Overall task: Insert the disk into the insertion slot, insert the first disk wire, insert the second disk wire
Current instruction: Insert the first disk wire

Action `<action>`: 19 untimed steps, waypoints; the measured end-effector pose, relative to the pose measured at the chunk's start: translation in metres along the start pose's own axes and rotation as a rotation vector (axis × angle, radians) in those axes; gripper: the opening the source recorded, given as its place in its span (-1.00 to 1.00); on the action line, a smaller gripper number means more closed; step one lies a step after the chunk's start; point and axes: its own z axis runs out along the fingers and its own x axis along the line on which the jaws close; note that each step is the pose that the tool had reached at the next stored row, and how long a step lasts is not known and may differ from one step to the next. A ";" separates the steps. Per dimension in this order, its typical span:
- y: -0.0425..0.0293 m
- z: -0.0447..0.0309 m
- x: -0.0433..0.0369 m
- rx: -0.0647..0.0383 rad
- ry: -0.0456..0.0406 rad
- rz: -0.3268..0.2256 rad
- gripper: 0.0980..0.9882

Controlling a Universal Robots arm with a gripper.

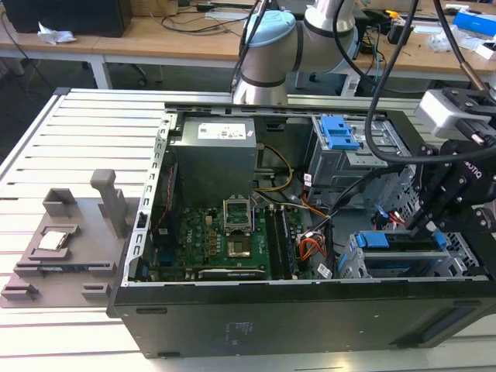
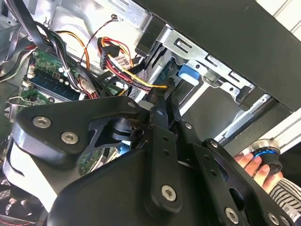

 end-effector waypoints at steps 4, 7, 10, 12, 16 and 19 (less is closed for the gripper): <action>0.0003 0.0017 -0.0002 0.000 0.0000 0.000 -0.84; -0.0008 0.0036 -0.0002 -0.001 0.0006 0.000 -0.84; -0.0014 0.0046 -0.0002 0.000 0.0001 0.000 -0.84; -0.0015 0.0050 -0.0003 0.000 -0.0007 0.000 -0.81; -0.0013 0.0038 -0.0002 0.000 0.0002 0.000 -0.67; -0.0006 -0.0029 0.0001 0.000 0.0001 0.000 -0.67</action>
